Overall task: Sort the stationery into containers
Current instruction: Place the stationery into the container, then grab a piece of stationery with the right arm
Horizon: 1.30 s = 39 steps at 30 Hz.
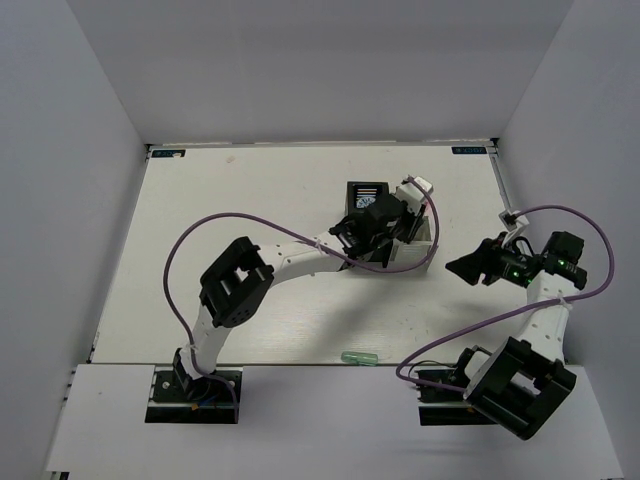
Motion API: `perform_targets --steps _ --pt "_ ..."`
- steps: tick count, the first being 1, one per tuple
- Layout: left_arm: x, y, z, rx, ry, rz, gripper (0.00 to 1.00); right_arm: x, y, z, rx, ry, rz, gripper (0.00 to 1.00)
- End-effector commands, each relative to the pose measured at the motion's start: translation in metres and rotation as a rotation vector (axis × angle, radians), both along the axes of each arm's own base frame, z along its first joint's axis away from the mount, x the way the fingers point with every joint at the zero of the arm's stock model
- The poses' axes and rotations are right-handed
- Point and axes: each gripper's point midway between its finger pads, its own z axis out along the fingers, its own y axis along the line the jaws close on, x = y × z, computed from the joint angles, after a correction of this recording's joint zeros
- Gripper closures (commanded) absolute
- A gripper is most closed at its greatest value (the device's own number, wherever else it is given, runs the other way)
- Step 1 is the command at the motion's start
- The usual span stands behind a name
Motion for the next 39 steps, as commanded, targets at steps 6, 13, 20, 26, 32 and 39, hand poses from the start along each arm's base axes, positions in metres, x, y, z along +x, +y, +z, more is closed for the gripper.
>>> perform_targets --steps 6,13,20,26,32,39 --pt "0.009 0.002 0.019 -0.023 -0.003 0.048 0.39 -0.005 0.007 0.021 0.01 -0.097 0.043 0.18" --pt "0.002 -0.001 0.052 -0.044 -0.036 0.033 0.34 -0.018 0.024 0.05 0.109 -0.173 0.128 1.0" --pt "-0.062 0.045 0.104 -0.018 -0.067 -0.007 1.0 -0.045 0.045 0.061 -0.106 -0.352 0.389 0.74" --pt "-0.124 0.164 0.044 0.219 0.133 0.108 0.6 -0.09 0.086 0.033 -0.269 -0.62 0.74 0.41" --pt "-0.161 0.291 0.031 0.207 0.177 0.293 0.37 -0.024 0.1 0.09 -0.126 -0.256 0.535 0.56" --pt "-0.182 0.359 0.024 0.172 0.199 0.394 0.18 -0.041 0.164 0.076 -0.231 -0.039 0.669 0.5"
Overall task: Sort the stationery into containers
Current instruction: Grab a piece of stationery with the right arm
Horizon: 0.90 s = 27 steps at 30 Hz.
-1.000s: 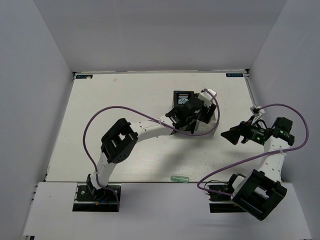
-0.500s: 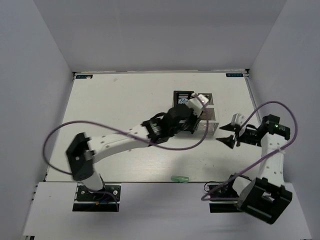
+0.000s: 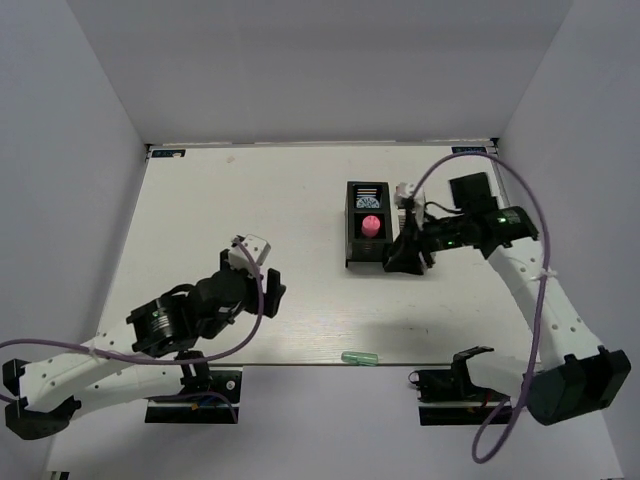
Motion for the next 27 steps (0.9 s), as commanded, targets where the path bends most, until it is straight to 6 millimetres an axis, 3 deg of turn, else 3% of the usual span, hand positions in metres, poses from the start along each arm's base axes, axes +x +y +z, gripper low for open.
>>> perform_targets --steps 1,4,5,6,7,8,10,13,15,16,17,21,27 --pt "-0.006 0.033 -0.018 0.069 0.04 0.083 0.18 -0.016 0.022 -0.027 -0.145 0.157 -0.03 0.5" --pt "-0.012 0.046 -0.033 0.117 0.064 0.09 0.17 -0.058 0.024 -0.09 -0.364 0.205 0.101 0.51" --pt "-0.012 0.051 -0.037 0.127 0.061 0.102 0.17 -0.066 0.023 -0.111 -0.428 0.176 0.114 0.48" --pt "-0.014 0.056 -0.045 0.152 0.072 0.105 0.17 -0.065 0.016 -0.126 -0.496 0.137 0.091 0.46" --pt "-0.014 0.059 -0.05 0.157 0.07 0.113 0.17 -0.078 0.021 -0.135 -0.522 0.108 0.142 0.42" --pt "-0.013 0.064 -0.05 0.154 0.059 0.128 0.17 -0.08 0.01 -0.155 -0.576 0.082 0.122 0.38" --pt "-0.014 0.072 -0.057 0.159 0.052 0.149 0.14 -0.079 0.007 -0.167 -0.64 0.017 0.125 0.33" --pt "-0.011 0.084 -0.062 0.172 0.028 0.192 0.13 -0.079 0.002 -0.187 -0.728 -0.011 0.117 0.35" --pt "-0.011 0.091 -0.062 0.161 0.016 0.217 0.13 -0.093 -0.001 -0.204 -0.786 0.0 0.167 0.37" --pt "-0.012 0.094 -0.064 0.163 0.016 0.222 0.13 -0.083 0.002 -0.207 -0.797 -0.039 0.128 0.37" --pt "-0.012 0.097 -0.064 0.156 0.01 0.229 0.13 -0.087 0.004 -0.212 -0.814 -0.047 0.146 0.37" --pt "-0.014 0.101 -0.063 0.138 0.007 0.235 0.13 -0.089 0.022 -0.214 -0.813 -0.066 0.169 0.29" --pt "-0.018 0.114 -0.063 0.136 0.021 0.266 0.12 -0.091 0.043 -0.221 -0.847 -0.111 0.183 0.29"
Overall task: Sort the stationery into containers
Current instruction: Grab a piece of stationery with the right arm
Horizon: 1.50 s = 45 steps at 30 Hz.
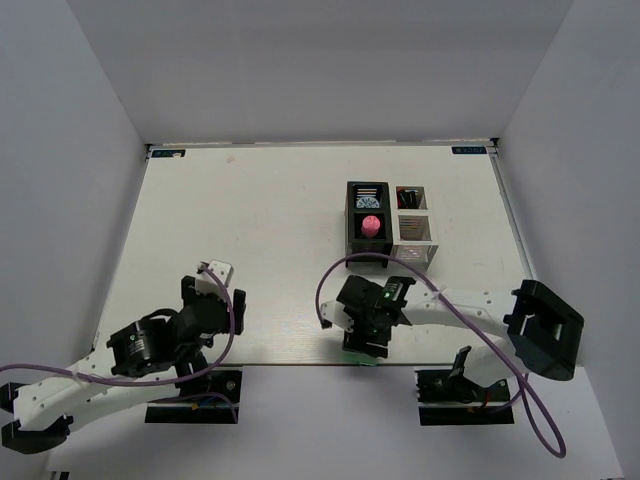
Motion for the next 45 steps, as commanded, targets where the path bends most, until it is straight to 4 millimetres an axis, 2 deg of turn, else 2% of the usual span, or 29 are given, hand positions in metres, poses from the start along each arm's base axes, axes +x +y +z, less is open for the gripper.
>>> perform_targets --steps 1,3,9,12,19,29,33,36,37,40,42,45 --pt "-0.003 0.012 0.001 -0.006 -0.002 0.037 0.12 0.009 0.031 0.012 0.064 -0.068 -0.009 0.29" --pt "-0.004 0.014 0.0 -0.026 -0.001 0.043 0.12 0.003 0.038 0.014 0.062 -0.057 0.014 0.29" --pt "-0.007 0.021 -0.001 -0.066 -0.012 0.051 0.12 -0.019 0.043 0.015 0.027 0.001 0.056 0.29" --pt "-0.009 0.023 -0.004 -0.064 -0.004 0.051 0.12 -0.022 0.049 0.019 0.025 0.01 0.051 0.29" --pt "-0.01 0.022 -0.005 -0.063 0.003 0.049 0.12 -0.02 0.054 0.002 -0.021 -0.017 -0.011 0.29" --pt "-0.009 0.021 -0.006 -0.069 0.003 0.047 0.12 -0.005 0.044 -0.019 -0.074 -0.113 -0.048 0.29" --pt "-0.01 0.021 -0.006 -0.068 0.004 0.047 0.12 -0.001 0.033 -0.032 -0.109 -0.144 -0.047 0.34" --pt "-0.01 0.02 -0.005 -0.074 0.003 0.046 0.12 -0.007 0.025 -0.044 -0.139 -0.107 -0.047 0.42" --pt "-0.009 0.02 -0.005 -0.071 0.002 0.045 0.12 -0.009 0.023 -0.047 -0.145 -0.095 -0.054 0.48" --pt "-0.009 0.02 -0.004 -0.075 0.002 0.047 0.12 -0.015 0.021 -0.05 -0.16 -0.061 -0.038 0.57" --pt "-0.01 0.02 -0.005 -0.075 0.003 0.044 0.12 -0.024 0.023 -0.051 -0.154 -0.002 -0.033 0.59" --pt "-0.01 0.02 -0.006 -0.074 0.006 0.044 0.1 -0.033 0.022 -0.05 -0.164 0.055 -0.016 0.7"
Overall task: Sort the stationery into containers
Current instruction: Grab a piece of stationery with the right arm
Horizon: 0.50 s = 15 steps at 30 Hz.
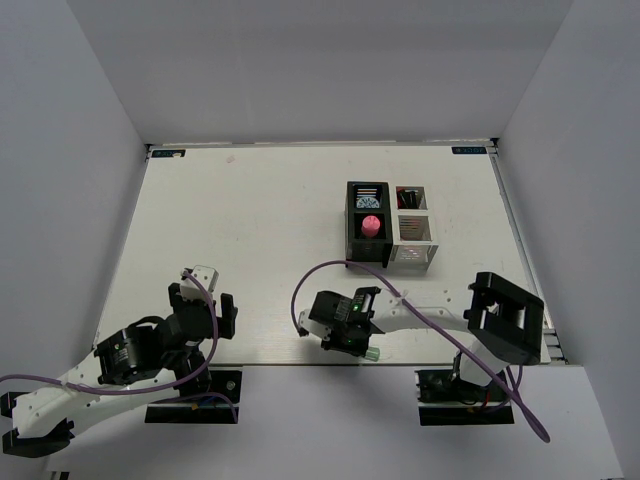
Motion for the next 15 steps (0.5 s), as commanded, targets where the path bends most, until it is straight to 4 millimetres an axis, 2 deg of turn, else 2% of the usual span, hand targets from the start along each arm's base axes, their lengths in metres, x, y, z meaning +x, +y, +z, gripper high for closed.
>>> perform_targets --steps 1,2,5,6,9,11,13,14,15 --pt "0.0 0.0 0.0 -0.01 -0.002 0.006 0.1 -0.017 -0.024 -0.031 -0.107 0.095 0.014 0.74" --pt "0.0 0.0 -0.001 -0.011 0.001 0.006 0.1 -0.017 -0.024 -0.03 -0.111 0.095 0.019 0.85" --pt "0.0 0.0 -0.002 -0.009 0.001 0.004 0.1 -0.01 -0.022 -0.024 -0.104 0.074 0.021 1.0" --pt "0.0 -0.001 -0.003 -0.007 0.004 0.003 0.1 -0.005 -0.018 -0.018 -0.081 0.05 0.024 1.0" --pt "-0.001 0.0 -0.005 0.004 0.009 0.003 0.1 0.03 -0.003 0.012 0.009 -0.113 0.017 1.0" --pt "0.0 0.0 -0.005 0.006 0.009 0.005 0.1 0.058 0.01 0.043 0.108 -0.243 -0.007 1.0" --pt "0.0 0.0 -0.005 0.002 0.007 0.004 0.1 0.096 0.017 0.076 0.172 -0.426 -0.043 1.0" --pt "0.0 0.0 -0.005 0.002 0.007 0.004 0.1 0.106 0.022 0.094 0.218 -0.482 -0.065 1.0" --pt "0.0 0.0 -0.005 0.0 0.006 0.004 0.1 0.132 0.022 0.12 0.259 -0.598 -0.114 1.0"
